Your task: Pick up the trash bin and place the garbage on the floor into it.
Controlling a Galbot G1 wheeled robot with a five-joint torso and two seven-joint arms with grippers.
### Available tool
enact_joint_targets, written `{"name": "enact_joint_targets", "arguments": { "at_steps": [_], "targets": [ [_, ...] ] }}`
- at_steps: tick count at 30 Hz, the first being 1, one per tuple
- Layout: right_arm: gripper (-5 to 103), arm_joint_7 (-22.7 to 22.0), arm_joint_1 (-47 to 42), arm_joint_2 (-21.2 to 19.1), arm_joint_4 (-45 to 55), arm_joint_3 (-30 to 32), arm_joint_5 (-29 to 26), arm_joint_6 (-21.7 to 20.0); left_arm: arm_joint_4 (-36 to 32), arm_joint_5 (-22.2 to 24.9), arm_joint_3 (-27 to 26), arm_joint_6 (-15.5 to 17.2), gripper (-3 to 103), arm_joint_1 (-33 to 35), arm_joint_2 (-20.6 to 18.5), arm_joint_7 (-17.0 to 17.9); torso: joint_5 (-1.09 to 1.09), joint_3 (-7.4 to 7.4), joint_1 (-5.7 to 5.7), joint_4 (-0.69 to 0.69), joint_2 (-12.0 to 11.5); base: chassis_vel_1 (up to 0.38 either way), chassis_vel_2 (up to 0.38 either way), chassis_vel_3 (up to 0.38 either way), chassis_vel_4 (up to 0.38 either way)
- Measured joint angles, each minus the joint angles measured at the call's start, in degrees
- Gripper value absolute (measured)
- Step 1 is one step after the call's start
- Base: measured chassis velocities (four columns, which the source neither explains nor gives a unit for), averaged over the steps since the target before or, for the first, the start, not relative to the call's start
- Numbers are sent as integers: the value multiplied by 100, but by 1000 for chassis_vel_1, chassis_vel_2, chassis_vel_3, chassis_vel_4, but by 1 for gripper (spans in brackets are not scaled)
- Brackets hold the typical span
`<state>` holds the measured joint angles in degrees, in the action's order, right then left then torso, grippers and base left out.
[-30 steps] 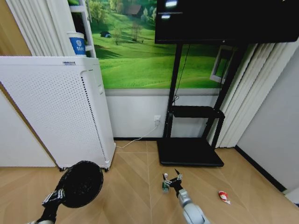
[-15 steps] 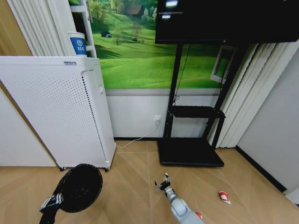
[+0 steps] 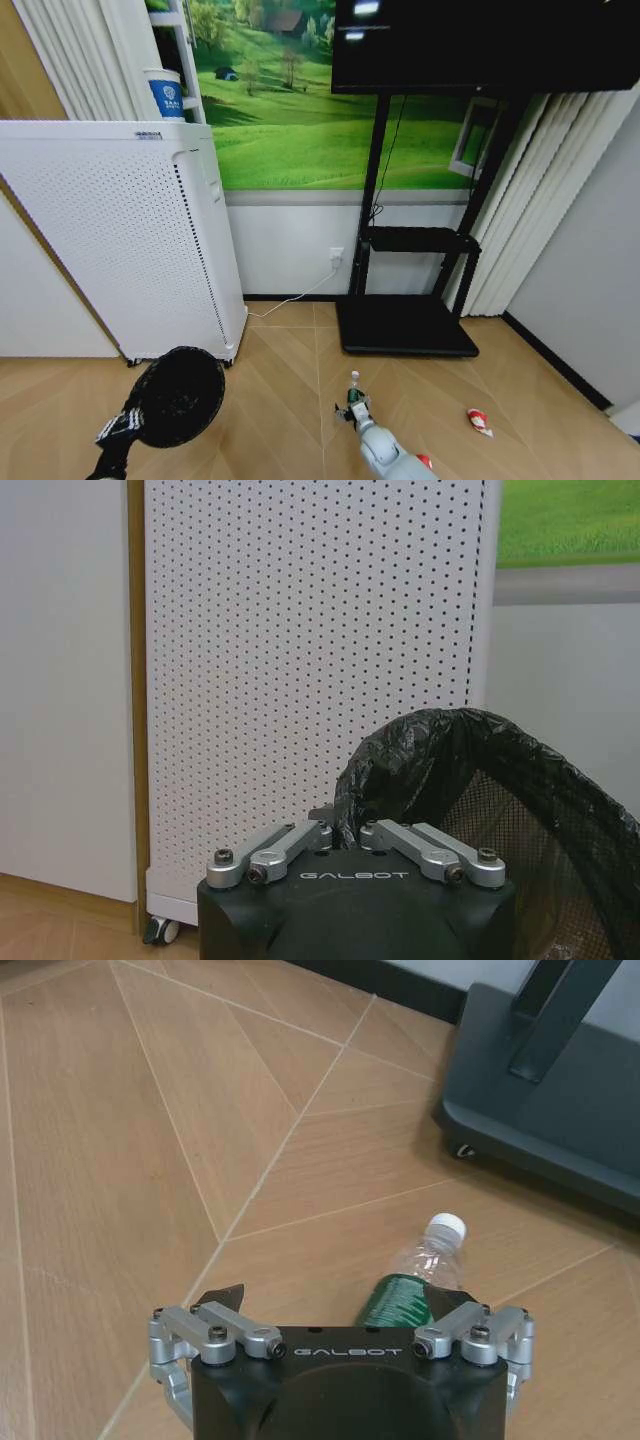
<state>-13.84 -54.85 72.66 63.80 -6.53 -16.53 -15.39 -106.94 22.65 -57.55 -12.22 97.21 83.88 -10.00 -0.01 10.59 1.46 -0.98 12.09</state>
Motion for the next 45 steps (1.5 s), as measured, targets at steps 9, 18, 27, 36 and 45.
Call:
{"name": "enact_joint_targets", "arguments": {
  "at_steps": [9,18,27,36,45],
  "targets": [
    [99,-516,756,367,-818,-325,-530,-122,114,-24,38,-36,6,-39,50,-46,0,0,0,-3,0,0,0,0,0],
    [100,-698,1117,533,-1434,-352,-479,-109,212,-31,63,-104,6,-58,85,-128,0,0,0,-1,0,0,0,0,0],
    [100,-572,1369,848,-2334,-124,68,219,271,133,-5,-161,6,-40,16,-227,1,0,0,-1,0,0,0,0,0],
    [100,-407,1485,958,-2868,110,484,424,328,207,-1,-197,6,-88,-7,-284,1,0,0,-2,0,0,0,0,0],
    [101,-245,1528,993,-3392,372,809,467,349,307,-19,-294,6,-70,2,-437,1,0,0,-2,0,0,0,0,0]
  ]
}}
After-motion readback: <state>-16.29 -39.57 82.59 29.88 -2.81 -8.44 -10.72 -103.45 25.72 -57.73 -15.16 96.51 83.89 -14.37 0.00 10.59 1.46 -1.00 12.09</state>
